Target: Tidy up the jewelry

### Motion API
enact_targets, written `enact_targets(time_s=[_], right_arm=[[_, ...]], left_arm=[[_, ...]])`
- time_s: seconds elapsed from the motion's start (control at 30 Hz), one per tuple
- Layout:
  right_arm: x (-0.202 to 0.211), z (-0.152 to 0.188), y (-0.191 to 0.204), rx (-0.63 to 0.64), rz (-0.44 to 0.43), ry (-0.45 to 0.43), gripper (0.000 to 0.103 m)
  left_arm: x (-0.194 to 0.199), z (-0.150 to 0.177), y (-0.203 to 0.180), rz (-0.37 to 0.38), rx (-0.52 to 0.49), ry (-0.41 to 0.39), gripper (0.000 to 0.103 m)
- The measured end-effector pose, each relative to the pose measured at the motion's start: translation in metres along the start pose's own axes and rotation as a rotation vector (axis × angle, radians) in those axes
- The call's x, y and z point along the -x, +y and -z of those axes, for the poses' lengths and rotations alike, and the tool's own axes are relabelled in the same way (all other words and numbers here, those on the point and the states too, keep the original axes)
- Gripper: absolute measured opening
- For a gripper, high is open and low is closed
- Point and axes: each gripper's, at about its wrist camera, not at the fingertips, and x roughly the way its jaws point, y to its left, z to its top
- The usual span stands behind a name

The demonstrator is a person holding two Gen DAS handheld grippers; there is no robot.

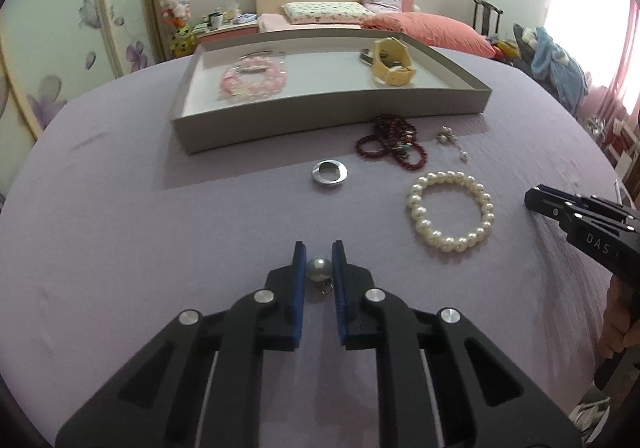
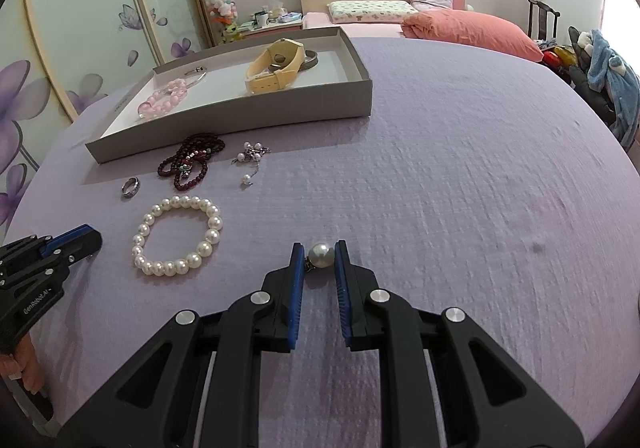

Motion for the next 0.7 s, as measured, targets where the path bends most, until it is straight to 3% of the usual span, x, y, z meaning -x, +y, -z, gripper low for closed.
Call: enact_targets(time_s=[0.33,0.7], right_arm=[[0.010,0.010,0.020,0.044,-0.020,-0.029,0.016],[0.017,0.009,0.023,0.040,-0.022,-0.062,0.016]], left_arm=[[0.027,0.018,0.035,-0.021,0.095,-0.037,0.014],[0.032,0.023,0.032,0.007,0.112,-0.046,0.014]])
